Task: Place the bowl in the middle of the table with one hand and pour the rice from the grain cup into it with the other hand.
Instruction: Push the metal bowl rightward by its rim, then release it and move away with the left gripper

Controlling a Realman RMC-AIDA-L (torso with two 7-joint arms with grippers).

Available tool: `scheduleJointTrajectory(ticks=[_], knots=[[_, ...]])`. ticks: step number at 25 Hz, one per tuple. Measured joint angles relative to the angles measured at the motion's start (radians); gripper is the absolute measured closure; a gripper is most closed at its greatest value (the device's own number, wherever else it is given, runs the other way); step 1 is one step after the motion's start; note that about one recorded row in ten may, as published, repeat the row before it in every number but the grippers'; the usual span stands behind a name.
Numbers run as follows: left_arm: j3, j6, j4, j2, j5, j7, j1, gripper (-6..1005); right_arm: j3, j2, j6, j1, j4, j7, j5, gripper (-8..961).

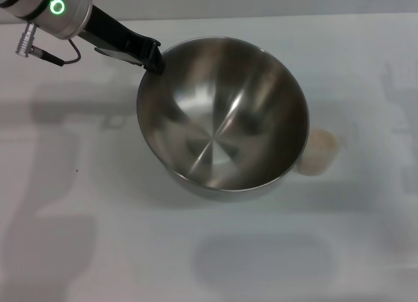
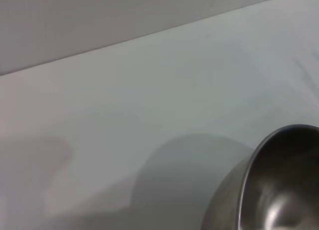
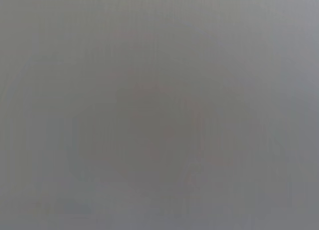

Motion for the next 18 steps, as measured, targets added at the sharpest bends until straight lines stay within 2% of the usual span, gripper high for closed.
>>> scheduleJointTrajectory(ticks=[18], knots=[[0.031,0.093,0.077,0.001,0.05,0.002,-0.001,911,-0.001,0.001,-0.007,-0.009,0.0,-0.005,0.0,324]])
